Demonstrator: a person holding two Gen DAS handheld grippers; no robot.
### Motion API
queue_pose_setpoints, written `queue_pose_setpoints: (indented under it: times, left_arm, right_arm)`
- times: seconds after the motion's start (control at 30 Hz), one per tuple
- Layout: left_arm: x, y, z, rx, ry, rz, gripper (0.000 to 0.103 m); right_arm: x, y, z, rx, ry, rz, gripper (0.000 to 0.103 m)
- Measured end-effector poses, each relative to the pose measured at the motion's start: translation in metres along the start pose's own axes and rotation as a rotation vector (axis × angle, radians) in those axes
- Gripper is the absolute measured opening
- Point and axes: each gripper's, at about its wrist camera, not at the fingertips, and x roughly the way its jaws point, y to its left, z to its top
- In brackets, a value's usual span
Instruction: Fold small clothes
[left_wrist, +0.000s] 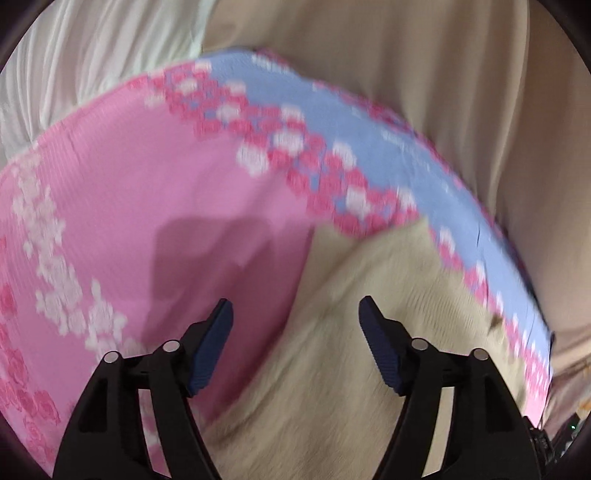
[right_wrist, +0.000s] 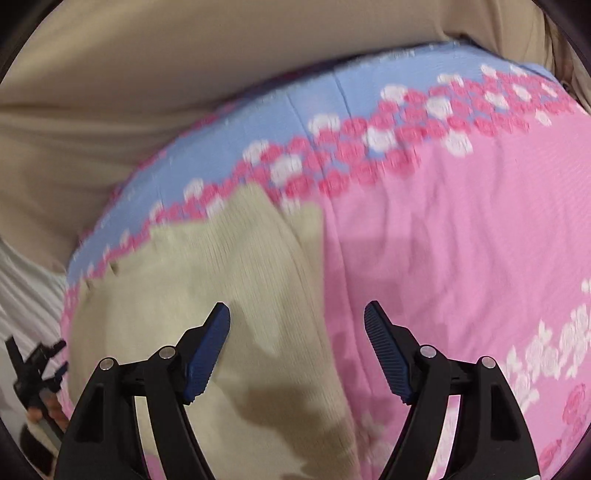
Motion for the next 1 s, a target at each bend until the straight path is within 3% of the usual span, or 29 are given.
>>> queue_pose_setpoints:
  times: [0.1,0.17,0.23,0.3,0.33,0.37,0.5,0.53,0.6,0.7,0.83,0.93,1.0]
  left_arm:
    - [0.019,0.012,-0.018,-0.099,0.12,-0.062,0.071]
    - [0.016,0.01,-0.025,-0.117,0.08,-0.058,0.077]
    - [0.019,0.003,-0.028,-0.107,0.089,-0.043,0.079]
    - [0.021,-0.007,-0.028,-0.064,0.091,-0.003,0.061]
    - [0.021,-0.012,-0.026,-0.031,0.099,-0.012,0.028]
    - [0.021,-0.016,-0.024,-0.017,0.129,-0.048,0.016]
    - [-0.018,-0.024,-0.01,-0.023,0.123,-0.139,0.013]
    - [-0.033,-0.026,-0.01,-0.018,0.126,-0.175,0.013]
    - [-0.053,-0.025,-0.016,-0.013,0.153,-0.209,0.013]
    - [-0.068,-0.016,-0.047,-0.026,0.245,-0.234,0.013]
    - [-0.045,0.007,-0.091,-0.039,0.307,-0.142,0.014]
    - [-0.031,0.024,-0.106,-0.135,0.289,-0.15,0.014]
    - [-0.036,0.02,-0.105,-0.124,0.279,-0.136,0.017]
  right_arm:
    - [0.006,-0.009,-0.022,0.055,0.043,0.063,0.074]
    - [0.011,-0.011,-0.028,0.098,0.047,0.111,0.079]
    - [0.015,-0.006,-0.031,0.104,0.018,0.124,0.08]
    - [0.02,0.002,-0.029,0.085,0.023,0.155,0.042]
    - [0.022,0.003,-0.026,0.104,0.033,0.155,0.033]
    - [0.019,0.004,-0.021,0.121,0.028,0.162,0.026]
    - [-0.037,0.005,-0.007,0.123,-0.029,0.224,0.017]
    - [-0.052,0.004,-0.006,0.11,-0.04,0.225,0.008]
    - [-0.089,-0.007,-0.012,0.087,-0.058,0.216,0.007]
    - [-0.121,-0.03,-0.036,0.04,-0.04,0.128,0.007]
    - [-0.108,-0.067,-0.068,0.04,0.025,0.103,0.024]
    - [-0.086,-0.071,-0.075,0.056,0.041,0.114,0.024]
    - [-0.08,-0.059,-0.068,0.01,0.029,0.09,0.028]
